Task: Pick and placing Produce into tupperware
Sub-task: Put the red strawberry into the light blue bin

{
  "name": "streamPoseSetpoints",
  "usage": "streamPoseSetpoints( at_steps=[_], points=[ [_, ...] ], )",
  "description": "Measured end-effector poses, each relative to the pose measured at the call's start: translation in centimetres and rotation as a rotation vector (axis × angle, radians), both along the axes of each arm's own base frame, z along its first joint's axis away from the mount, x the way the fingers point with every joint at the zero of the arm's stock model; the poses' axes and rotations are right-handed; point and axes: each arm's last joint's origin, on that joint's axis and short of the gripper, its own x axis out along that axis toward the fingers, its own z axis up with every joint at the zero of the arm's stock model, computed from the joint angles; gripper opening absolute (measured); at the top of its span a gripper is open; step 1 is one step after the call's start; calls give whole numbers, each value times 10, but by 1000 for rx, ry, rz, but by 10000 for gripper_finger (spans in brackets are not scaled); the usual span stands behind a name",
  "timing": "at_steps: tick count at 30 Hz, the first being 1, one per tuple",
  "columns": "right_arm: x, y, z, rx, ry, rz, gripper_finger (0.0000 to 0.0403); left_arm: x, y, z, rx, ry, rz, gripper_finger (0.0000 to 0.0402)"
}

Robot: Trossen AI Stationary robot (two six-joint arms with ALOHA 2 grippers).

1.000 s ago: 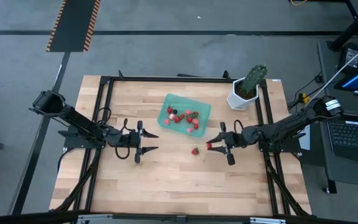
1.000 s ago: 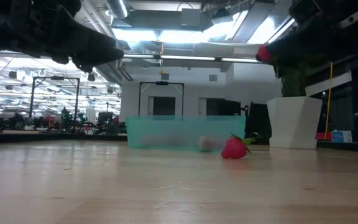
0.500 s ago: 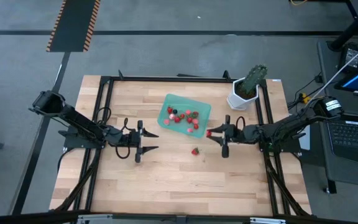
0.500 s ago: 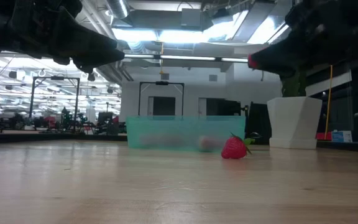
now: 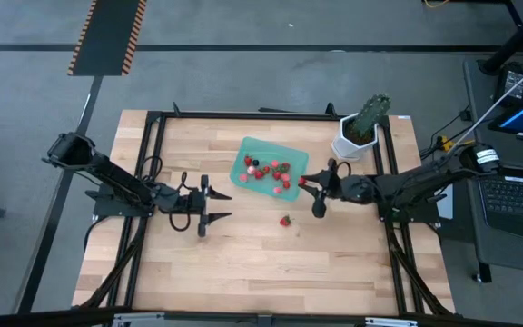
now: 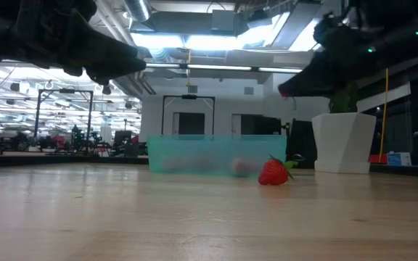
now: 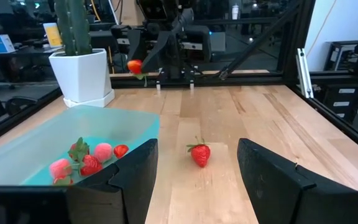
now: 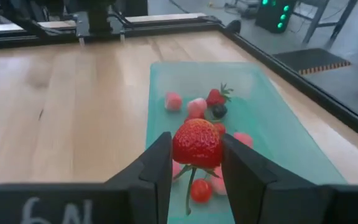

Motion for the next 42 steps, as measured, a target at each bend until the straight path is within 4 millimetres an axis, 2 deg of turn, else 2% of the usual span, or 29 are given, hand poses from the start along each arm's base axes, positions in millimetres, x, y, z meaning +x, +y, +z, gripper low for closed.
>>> streamPoseSetpoints(
  at_steps=[5, 13, 22, 29, 36, 42],
  points=[
    [14, -14, 12, -1, 29, 24, 114, 1, 3, 0, 0, 1, 15, 215],
    [33, -35, 9, 104, 176, 55, 114, 1, 4, 0, 1, 3, 22, 215],
    [74, -50, 11, 145, 412, 111, 114, 1, 4, 0, 2, 4, 22, 215],
    [106, -62, 2, 179, 591, 157, 114, 1, 4, 0, 1, 5, 22, 215],
    [115, -71, -4, 239, 741, 111, 114, 1, 4, -3, 9, 32, 22, 215],
    [115, -75, -5, 252, 754, 97, 114, 1, 4, -4, 10, 41, 22, 215]
  ],
)
